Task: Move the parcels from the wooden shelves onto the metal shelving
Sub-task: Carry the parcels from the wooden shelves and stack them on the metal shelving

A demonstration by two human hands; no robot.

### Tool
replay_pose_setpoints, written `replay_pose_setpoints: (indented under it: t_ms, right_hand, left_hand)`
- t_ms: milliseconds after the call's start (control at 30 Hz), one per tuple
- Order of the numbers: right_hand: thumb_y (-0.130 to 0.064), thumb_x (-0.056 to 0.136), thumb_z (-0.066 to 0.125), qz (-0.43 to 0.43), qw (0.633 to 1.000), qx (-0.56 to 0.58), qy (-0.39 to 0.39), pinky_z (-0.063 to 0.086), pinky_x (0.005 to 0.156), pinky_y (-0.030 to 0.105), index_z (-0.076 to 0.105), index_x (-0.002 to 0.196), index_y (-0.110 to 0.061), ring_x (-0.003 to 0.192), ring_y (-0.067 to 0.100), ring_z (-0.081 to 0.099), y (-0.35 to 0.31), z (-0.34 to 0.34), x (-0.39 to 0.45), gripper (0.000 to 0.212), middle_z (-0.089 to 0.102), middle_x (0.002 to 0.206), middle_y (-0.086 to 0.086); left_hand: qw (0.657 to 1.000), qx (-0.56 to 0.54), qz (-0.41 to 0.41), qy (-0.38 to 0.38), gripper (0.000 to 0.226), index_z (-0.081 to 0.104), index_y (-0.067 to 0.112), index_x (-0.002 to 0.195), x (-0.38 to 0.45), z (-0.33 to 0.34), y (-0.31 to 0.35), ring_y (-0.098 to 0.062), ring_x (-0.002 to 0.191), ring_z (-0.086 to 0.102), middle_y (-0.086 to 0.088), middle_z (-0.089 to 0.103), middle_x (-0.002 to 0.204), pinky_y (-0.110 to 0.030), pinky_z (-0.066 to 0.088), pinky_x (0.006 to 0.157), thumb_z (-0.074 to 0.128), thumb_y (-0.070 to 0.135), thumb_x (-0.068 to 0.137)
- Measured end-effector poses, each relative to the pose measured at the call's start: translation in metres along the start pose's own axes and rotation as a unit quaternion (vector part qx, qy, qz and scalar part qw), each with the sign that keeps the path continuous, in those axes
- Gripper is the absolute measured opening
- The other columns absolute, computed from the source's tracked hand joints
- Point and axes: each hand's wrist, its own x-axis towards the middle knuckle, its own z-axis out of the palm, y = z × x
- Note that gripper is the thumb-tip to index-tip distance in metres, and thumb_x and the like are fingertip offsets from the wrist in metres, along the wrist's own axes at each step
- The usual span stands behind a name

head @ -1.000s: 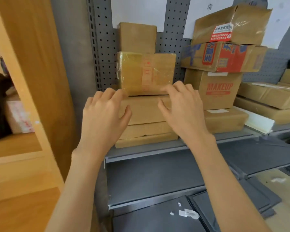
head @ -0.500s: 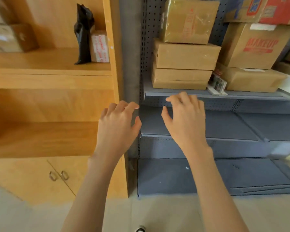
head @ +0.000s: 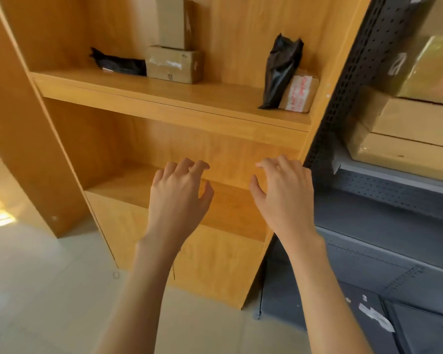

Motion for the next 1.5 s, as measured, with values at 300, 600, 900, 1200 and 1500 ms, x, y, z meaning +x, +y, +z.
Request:
replay_pose_setpoints:
  t_ms: [300,600,900,1200,1500]
  right_hand:
    - [-0.025,0.085,0.067,-0.048,0.997,0.065,-0.016,0.045,0.078,0.042,0.069,0.099,-0.011,0.089,0.032,0.059,-0.177,0.084,0.060,0.019,0.065,0.094,0.007]
    - [-0.024,0.084,0.068,-0.067,0.996,0.053,-0.016,0.045,0.076,0.041,0.070,0.097,-0.011,0.086,0.029,0.058,-0.256,0.140,0.118,0.018,0.064,0.092,0.007]
    - [-0.028,0.087,0.064,-0.023,0.999,0.030,0.029,0.043,0.079,0.041,0.060,0.120,-0.009,0.095,0.032,0.057,-0.250,0.205,0.233,0.038,0.061,0.106,0.011]
    - [-0.045,0.091,0.055,0.072,0.997,0.013,0.011,0.035,0.095,0.042,0.015,0.151,-0.018,0.119,0.037,0.039,-0.227,0.250,0.399,0.077,0.032,0.142,0.022]
    - [-0.056,0.076,0.069,0.245,0.969,0.040,0.012,0.034,0.098,0.048,-0.017,0.150,-0.028,0.129,0.042,0.027,-0.223,0.292,0.495,0.117,-0.004,0.155,0.024]
  left_hand:
    - [0.997,0.047,-0.065,0.003,0.027,0.066,0.013,0.110,0.018,-0.046,-0.194,-0.029,0.093,0.062,-0.007,0.067,0.106,-0.040,0.049,0.078,0.065,0.025,0.086]
    - [0.998,0.033,-0.059,0.012,0.027,0.067,0.010,0.110,0.070,-0.033,-0.295,-0.032,0.095,0.063,-0.010,0.067,0.105,-0.044,0.049,0.082,0.066,0.024,0.086]
    - [0.999,0.027,-0.008,0.023,0.028,0.065,0.011,0.114,0.181,0.019,-0.339,-0.032,0.096,0.060,-0.010,0.065,0.111,-0.044,0.049,0.080,0.062,0.023,0.089]
    - [0.994,0.050,0.048,0.085,0.029,0.065,0.008,0.110,0.314,0.068,-0.371,-0.034,0.087,0.062,-0.012,0.067,0.098,-0.041,0.049,0.070,0.067,0.019,0.084]
    - [0.991,0.008,0.089,0.097,0.022,0.067,0.009,0.101,0.393,0.106,-0.406,-0.030,0.073,0.059,-0.008,0.065,0.085,-0.036,0.046,0.063,0.068,0.017,0.081]
